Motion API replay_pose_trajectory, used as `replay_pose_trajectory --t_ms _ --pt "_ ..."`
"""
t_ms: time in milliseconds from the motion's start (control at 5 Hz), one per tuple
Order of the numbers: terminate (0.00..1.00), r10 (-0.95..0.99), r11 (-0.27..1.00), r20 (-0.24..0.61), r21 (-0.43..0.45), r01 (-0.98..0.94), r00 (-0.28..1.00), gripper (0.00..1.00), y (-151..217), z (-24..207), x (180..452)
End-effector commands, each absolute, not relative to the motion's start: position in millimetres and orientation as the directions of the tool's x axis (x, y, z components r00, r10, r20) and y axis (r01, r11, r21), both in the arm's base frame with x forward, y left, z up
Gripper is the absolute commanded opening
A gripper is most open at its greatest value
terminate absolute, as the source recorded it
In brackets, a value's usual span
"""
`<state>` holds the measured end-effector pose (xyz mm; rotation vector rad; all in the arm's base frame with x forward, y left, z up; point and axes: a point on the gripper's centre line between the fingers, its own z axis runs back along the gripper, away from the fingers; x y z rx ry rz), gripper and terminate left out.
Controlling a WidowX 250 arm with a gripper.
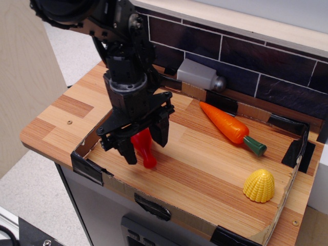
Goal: Topple hot sauce bottle
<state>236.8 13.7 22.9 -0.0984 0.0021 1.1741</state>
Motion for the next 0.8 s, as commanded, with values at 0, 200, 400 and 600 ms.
replay_pose_trajectory --t_ms 0,200,400,600 --pt "0.0 0.928 0.363 -0.019 -0.181 -0.914 0.372 1.0 24.6 71.0 243.6" --pt "0.0 0.939 0.335 0.012 -0.271 -0.902 0.345 1.0 26.8 95.3 245.4" --pt "0.0 0.939 0.335 0.012 -0.271 -0.902 0.345 1.0 26.8 95.3 245.4" --pt "1.0 0.939 0.335 0.012 -0.271 -0.902 0.345 1.0 26.8 95.3 245.4"
